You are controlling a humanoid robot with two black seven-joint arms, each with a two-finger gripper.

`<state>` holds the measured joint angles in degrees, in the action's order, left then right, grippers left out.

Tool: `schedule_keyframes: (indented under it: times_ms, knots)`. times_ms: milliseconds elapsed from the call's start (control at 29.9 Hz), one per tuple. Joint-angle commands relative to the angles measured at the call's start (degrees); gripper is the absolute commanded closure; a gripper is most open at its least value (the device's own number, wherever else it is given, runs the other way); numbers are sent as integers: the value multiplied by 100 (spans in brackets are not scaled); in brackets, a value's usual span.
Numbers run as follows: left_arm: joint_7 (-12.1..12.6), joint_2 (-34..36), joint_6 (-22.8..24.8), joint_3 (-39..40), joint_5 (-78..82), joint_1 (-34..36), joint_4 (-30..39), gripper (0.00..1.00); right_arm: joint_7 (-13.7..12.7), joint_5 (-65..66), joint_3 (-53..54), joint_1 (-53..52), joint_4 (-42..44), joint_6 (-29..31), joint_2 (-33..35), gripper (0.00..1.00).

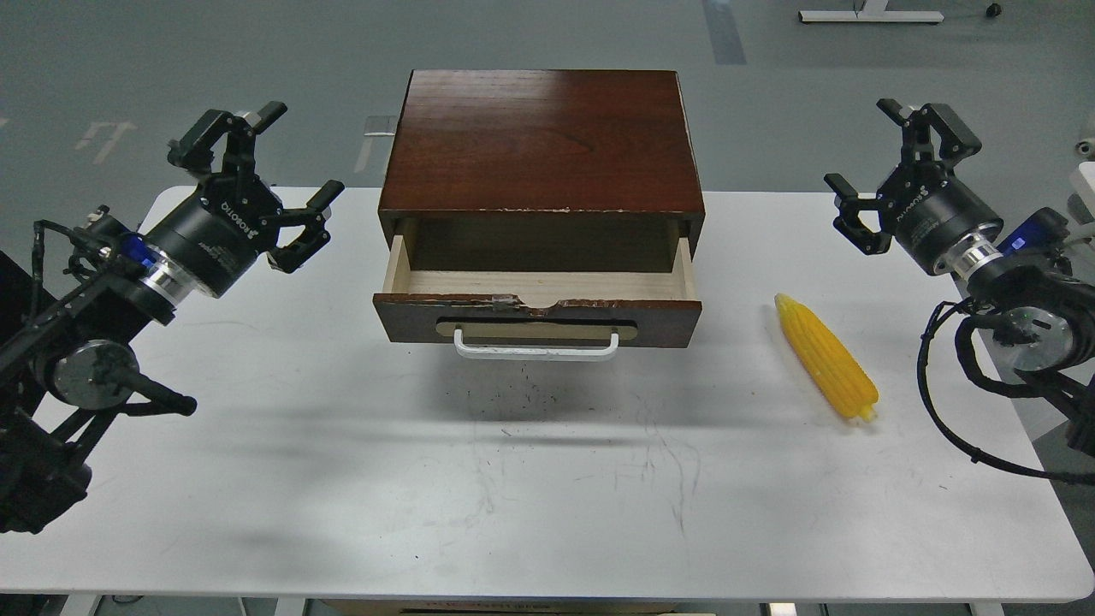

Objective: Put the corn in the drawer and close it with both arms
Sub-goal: 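Move the right gripper down toward the yellow corn cob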

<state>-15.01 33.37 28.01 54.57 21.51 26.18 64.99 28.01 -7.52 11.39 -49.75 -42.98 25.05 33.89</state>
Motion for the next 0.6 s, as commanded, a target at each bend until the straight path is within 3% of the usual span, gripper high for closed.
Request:
schedule_keyframes:
  times_ms: [0,368,468,568]
  knots:
    - [-177,55,-1,-8,81,-16,14,1,-1,5,-5,44,0,17,-14,0]
    - [-213,143,-1,-16,72,37,22,1,-1,58,-75,9,-35,52,74,0]
    - [-222,135,-1,-16,81,54,31,1,-1,163,-110,-52,0,295,214,0]
    - [-309,161,-1,-8,72,63,40,1,-1,1250,-137,-438,-105,295,689,0]
